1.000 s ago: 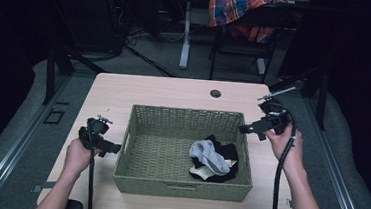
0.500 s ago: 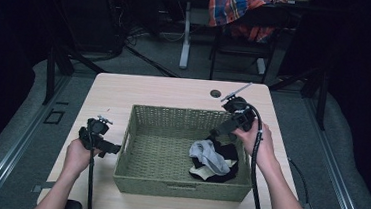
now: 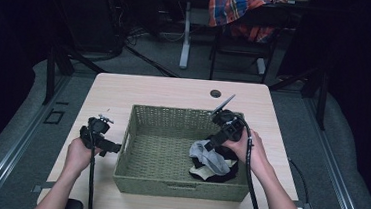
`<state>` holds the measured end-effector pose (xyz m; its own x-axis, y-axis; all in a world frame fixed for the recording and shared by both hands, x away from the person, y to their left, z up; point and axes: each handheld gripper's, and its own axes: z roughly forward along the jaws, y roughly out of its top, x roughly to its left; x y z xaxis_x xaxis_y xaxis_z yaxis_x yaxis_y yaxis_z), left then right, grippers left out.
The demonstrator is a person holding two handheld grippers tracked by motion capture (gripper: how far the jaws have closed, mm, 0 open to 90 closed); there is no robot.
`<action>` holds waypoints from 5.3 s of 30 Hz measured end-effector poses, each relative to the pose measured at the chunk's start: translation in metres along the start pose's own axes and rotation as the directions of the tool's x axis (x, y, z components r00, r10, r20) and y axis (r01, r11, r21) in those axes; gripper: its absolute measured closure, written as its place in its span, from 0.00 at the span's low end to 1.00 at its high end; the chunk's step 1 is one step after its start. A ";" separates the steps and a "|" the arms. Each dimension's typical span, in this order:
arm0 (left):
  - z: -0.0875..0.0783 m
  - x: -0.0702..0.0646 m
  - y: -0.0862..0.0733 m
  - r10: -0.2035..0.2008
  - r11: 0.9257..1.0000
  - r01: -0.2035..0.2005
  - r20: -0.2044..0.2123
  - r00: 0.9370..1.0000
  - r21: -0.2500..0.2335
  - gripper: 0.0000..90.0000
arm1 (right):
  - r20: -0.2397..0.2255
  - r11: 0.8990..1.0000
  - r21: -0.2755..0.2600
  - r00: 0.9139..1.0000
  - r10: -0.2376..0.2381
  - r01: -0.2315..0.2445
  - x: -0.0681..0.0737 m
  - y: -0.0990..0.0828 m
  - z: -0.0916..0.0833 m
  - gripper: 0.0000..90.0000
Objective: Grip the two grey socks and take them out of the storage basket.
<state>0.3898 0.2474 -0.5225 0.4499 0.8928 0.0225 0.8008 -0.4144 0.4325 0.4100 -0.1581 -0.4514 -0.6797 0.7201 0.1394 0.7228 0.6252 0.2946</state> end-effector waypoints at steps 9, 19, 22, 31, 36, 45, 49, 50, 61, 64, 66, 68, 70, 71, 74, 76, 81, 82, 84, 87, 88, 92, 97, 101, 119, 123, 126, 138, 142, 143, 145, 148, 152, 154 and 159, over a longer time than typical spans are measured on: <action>0.000 0.000 0.001 0.010 1.000 -0.010 0.003 1.000 0.000 0.01 | 0.020 0.993 0.120 1.000 -0.015 0.012 0.005 -0.002 0.026 0.38; 0.001 0.000 0.001 0.005 1.000 -0.005 0.004 1.000 0.003 0.02 | 0.035 0.978 0.207 0.999 -0.012 0.004 -0.001 -0.005 0.044 0.80; 0.001 0.000 0.001 0.006 1.000 -0.006 0.004 1.000 0.007 0.02 | 0.041 0.981 0.195 0.999 -0.012 0.004 -0.001 -0.006 0.037 0.89; 0.001 0.000 0.001 0.005 1.000 -0.005 0.001 1.000 0.008 0.02 | 0.050 0.993 0.116 0.999 -0.016 0.010 -0.001 -0.006 0.009 0.93; 0.001 -0.001 0.001 0.008 1.000 -0.008 -0.002 1.000 0.005 0.02 | 0.047 0.998 0.068 0.999 -0.013 0.010 0.000 -0.006 -0.003 0.93; 0.002 0.000 0.001 0.008 1.000 -0.008 -0.002 1.000 0.007 0.02 | 0.056 0.999 0.026 0.998 -0.025 0.023 0.000 -0.006 -0.024 0.93; 0.002 0.000 0.001 0.008 1.000 -0.008 -0.003 1.000 0.007 0.02 | 0.057 1.000 0.005 0.998 -0.016 0.015 -0.001 -0.006 -0.031 0.93; 0.002 -0.001 0.001 0.008 1.000 -0.008 -0.003 1.000 0.007 0.02 | 0.056 1.000 0.000 0.998 -0.017 0.017 -0.001 -0.007 -0.035 0.93; 0.002 -0.001 0.001 0.009 1.000 -0.009 -0.004 1.000 0.008 0.02 | 0.072 0.998 -0.056 0.997 -0.008 0.012 -0.001 -0.010 -0.056 0.93; 0.002 -0.001 0.001 0.009 1.000 -0.009 -0.003 1.000 0.008 0.02 | 0.070 0.997 -0.072 0.998 -0.001 0.006 -0.002 -0.012 -0.060 0.93; 0.001 -0.001 0.001 0.009 1.000 -0.009 -0.003 1.000 0.009 0.02 | 0.071 0.997 -0.078 0.997 0.001 0.005 -0.004 -0.013 -0.062 0.93; 0.001 -0.001 0.001 0.008 1.000 -0.008 -0.003 1.000 0.007 0.02 | 0.066 0.996 -0.084 0.998 0.011 -0.005 -0.005 -0.015 -0.065 0.93; 0.001 0.000 0.001 0.007 1.000 -0.007 -0.003 1.000 0.007 0.02 | 0.077 0.997 -0.082 0.997 0.013 -0.007 -0.006 -0.015 -0.068 0.94; 0.002 0.000 0.001 0.007 1.000 -0.007 -0.002 1.000 0.007 0.02 | 0.081 0.997 -0.076 0.997 0.010 -0.003 -0.007 -0.016 -0.070 0.94; 0.001 -0.001 0.001 0.009 1.000 -0.009 -0.003 1.000 0.007 0.02 | 0.082 0.995 -0.094 0.996 0.024 -0.016 -0.010 -0.019 -0.074 0.94; 0.001 -0.001 0.001 0.008 1.000 -0.008 -0.003 1.000 0.007 0.02 | 0.088 0.996 -0.090 0.996 0.021 -0.013 -0.012 -0.020 -0.075 0.94; 0.001 0.000 0.001 0.008 1.000 -0.008 -0.001 1.000 0.009 0.02 | 0.094 0.994 -0.101 0.995 0.042 -0.032 -0.019 -0.025 -0.082 0.94; 0.001 0.000 0.001 0.009 1.000 -0.009 0.000 1.000 0.011 0.02 | 0.094 0.995 -0.099 0.995 0.042 -0.032 -0.021 -0.027 -0.084 0.94; 0.001 0.000 0.001 0.007 1.000 -0.007 0.000 1.000 0.010 0.02 | 0.097 0.993 -0.109 0.994 0.059 -0.048 -0.024 -0.030 -0.087 0.94; 0.001 0.000 0.001 0.006 1.000 -0.006 -0.001 1.000 0.011 0.02 | 0.109 0.991 -0.115 0.991 0.081 -0.068 -0.031 -0.035 -0.091 0.94; 0.001 0.000 0.001 0.007 1.000 -0.007 0.000 1.000 0.011 0.02 | 0.112 0.991 -0.110 0.990 0.085 -0.073 -0.033 -0.036 -0.092 0.94; 0.001 0.000 0.001 0.007 1.000 -0.007 0.000 1.000 0.011 0.02 | 0.132 0.989 -0.109 0.985 0.112 -0.098 -0.044 -0.044 -0.096 0.94; 0.001 0.000 0.001 0.008 1.000 -0.008 -0.001 1.000 0.010 0.02 | 0.148 0.984 -0.110 0.977 0.156 -0.141 -0.058 -0.054 -0.098 0.94; 0.001 0.000 0.001 0.006 1.000 -0.006 0.000 1.000 0.010 0.02 | 0.157 0.979 -0.109 0.970 0.186 -0.170 -0.069 -0.060 -0.099 0.94; 0.001 0.000 0.001 0.007 1.000 -0.007 0.002 1.000 0.010 0.02 | 0.185 0.949 -0.090 0.931 0.314 -0.302 -0.113 -0.083 -0.078 0.94; 0.001 0.000 0.001 0.008 1.000 -0.008 0.002 1.000 0.011 0.02 | 0.188 0.947 -0.076 0.929 0.320 -0.311 -0.118 -0.085 -0.071 0.94; 0.001 0.000 0.001 0.009 1.000 -0.009 0.001 1.000 0.011 0.02 | 0.185 0.947 -0.065 0.929 0.321 -0.315 -0.120 -0.085 -0.066 0.94; 0.001 -0.001 0.001 0.010 1.000 -0.010 -0.001 1.000 0.011 0.02 | 0.188 0.944 -0.044 0.926 0.328 -0.326 -0.122 -0.085 -0.048 0.94; 0.001 -0.001 0.001 0.010 1.000 -0.010 -0.001 1.000 0.012 0.02 | 0.181 0.946 -0.023 0.929 0.323 -0.324 -0.124 -0.085 -0.045 0.94; 0.001 -0.001 0.001 0.010 1.000 -0.010 -0.002 1.000 0.011 0.02 | 0.186 0.946 -0.019 0.929 0.320 -0.322 -0.125 -0.085 -0.044 0.94; 0.001 -0.001 0.001 0.010 1.000 -0.010 -0.001 1.000 0.012 0.02 | 0.189 0.946 -0.017 0.928 0.322 -0.325 -0.125 -0.085 -0.042 0.94; 0.001 -0.001 0.001 0.010 1.000 -0.010 -0.002 1.000 0.012 0.02 | 0.185 0.947 -0.008 0.930 0.318 -0.322 -0.126 -0.085 -0.040 0.94; 0.001 -0.001 0.001 0.010 1.000 -0.010 -0.002 1.000 0.013 0.02 | 0.181 0.946 0.002 0.931 0.317 -0.323 -0.127 -0.085 -0.038 0.94; 0.001 -0.001 0.001 0.010 1.000 -0.010 -0.001 1.000 0.012 0.02 | 0.185 0.945 0.002 0.929 0.321 -0.326 -0.127 -0.086 -0.036 0.94; 0.001 -0.001 0.001 0.011 1.000 -0.011 -0.001 1.000 0.012 0.02 | 0.176 0.942 -0.002 0.927 0.332 -0.337 -0.129 -0.087 -0.031 0.94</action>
<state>0.3906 0.2461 -0.5225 0.4581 0.8885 0.0284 0.8007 -0.4263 0.4209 0.4313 -0.3151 -0.4659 -0.3678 0.9280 0.0601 0.9093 0.3453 0.2322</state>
